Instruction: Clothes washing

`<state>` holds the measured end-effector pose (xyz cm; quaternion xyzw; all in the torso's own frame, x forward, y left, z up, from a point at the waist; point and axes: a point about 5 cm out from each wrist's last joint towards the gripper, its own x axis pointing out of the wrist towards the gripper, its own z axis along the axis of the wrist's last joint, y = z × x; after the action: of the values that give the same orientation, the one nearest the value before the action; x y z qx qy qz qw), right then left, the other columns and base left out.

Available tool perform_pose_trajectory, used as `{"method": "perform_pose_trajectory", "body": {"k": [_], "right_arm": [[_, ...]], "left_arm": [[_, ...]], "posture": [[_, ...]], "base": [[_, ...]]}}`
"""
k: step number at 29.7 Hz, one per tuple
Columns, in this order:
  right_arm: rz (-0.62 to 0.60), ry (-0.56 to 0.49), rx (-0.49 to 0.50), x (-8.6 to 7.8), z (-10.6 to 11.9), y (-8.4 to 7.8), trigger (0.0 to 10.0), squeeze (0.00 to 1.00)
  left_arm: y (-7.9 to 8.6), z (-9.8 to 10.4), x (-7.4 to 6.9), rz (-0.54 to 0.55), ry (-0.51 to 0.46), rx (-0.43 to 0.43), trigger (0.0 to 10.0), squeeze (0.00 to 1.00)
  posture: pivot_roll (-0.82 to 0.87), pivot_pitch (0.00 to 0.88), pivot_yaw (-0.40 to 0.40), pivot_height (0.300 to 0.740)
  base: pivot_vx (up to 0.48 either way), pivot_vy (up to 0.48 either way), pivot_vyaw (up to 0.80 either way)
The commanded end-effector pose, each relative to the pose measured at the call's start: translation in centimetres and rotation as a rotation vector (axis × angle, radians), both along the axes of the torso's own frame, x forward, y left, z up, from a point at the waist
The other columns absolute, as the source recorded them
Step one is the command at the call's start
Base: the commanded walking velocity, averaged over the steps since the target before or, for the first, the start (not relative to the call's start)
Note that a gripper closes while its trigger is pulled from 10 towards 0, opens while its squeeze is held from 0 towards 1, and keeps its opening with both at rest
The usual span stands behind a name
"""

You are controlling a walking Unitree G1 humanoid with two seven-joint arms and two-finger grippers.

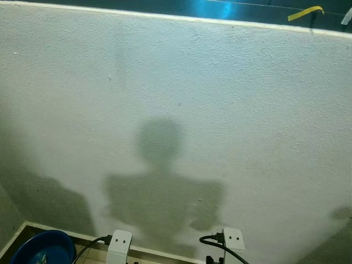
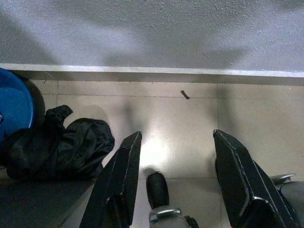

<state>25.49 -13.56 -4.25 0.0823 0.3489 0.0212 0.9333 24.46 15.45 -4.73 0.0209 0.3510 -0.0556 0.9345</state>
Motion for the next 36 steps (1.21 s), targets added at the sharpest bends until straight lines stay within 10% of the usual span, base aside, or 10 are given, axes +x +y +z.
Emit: {"method": "perform_pose_trajectory", "body": {"k": [1, 36], "right_arm": [[-0.001, 0.026, -0.002, -0.67, -0.51, -0.05, 10.0, 0.00], [0.010, 0.015, -0.008, -0.63, -0.44, 0.10, 10.0, 0.00]], "left_arm": [[-0.17, -0.55, -0.73, 0.007, 0.029, -0.014, 10.0, 0.00], [-0.22, -0.58, -0.78, 0.003, 0.030, -0.012, 10.0, 0.00]], "posture": [[0.00, 0.039, -0.020, 0.740], [0.01, 0.039, -0.021, 0.740]], "base": [[0.000, 0.000, 0.00], [0.000, 0.000, 0.00]]}}
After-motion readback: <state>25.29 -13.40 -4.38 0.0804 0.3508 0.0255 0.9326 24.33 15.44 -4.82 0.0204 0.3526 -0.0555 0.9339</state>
